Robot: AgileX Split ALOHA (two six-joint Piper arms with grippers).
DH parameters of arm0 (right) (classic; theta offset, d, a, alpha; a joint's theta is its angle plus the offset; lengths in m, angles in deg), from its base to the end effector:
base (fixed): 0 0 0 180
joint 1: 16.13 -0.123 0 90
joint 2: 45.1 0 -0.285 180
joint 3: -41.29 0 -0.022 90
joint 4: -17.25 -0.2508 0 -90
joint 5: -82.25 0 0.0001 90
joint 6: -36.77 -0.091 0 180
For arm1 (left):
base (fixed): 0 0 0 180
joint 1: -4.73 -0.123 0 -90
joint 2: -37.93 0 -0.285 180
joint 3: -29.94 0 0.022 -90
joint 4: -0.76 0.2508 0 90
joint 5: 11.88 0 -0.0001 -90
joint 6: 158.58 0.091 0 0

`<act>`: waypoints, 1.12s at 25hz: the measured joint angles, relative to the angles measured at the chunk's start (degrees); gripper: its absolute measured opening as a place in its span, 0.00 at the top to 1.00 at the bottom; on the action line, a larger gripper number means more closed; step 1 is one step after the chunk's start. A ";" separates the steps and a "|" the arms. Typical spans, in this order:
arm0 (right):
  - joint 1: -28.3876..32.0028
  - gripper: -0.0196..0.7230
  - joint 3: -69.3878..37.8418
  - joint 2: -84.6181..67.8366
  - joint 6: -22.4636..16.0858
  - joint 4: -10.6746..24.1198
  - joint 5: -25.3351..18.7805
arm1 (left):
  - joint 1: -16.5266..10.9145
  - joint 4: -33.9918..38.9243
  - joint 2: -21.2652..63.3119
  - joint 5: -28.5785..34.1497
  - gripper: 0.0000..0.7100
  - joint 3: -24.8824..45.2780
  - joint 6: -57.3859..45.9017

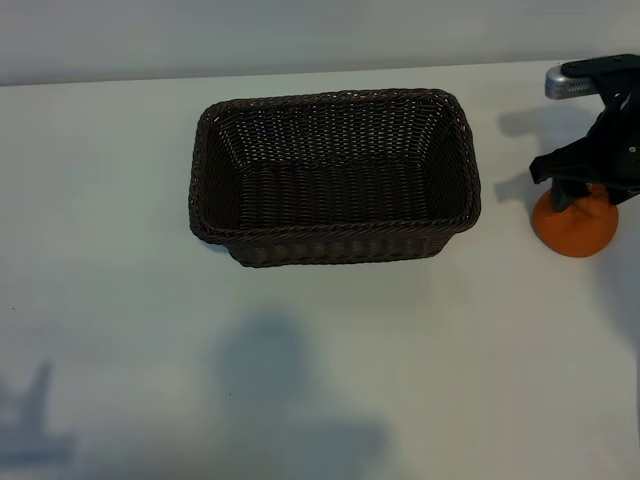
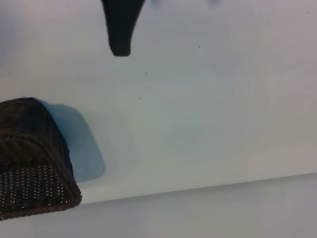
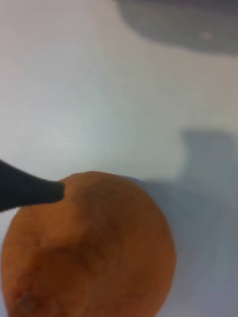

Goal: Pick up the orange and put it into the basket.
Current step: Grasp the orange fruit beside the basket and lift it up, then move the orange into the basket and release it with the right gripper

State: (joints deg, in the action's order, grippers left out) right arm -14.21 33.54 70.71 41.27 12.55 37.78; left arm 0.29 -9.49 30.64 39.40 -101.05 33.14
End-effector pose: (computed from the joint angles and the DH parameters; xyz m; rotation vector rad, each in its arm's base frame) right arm 0.3641 -0.0070 0.1704 0.0110 2.9286 0.0758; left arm 0.0008 -0.0126 0.2900 0.1094 1.8636 -0.0131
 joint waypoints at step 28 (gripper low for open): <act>0.00 0.84 0.21 1.27 -1.98 2.01 -2.71 | 0.00 -0.05 0.00 11.45 0.16 -0.54 -1.34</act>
State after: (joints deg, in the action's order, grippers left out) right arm -14.21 33.76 71.98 39.29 14.56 35.07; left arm 0.29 -9.54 30.64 50.85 -101.59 31.80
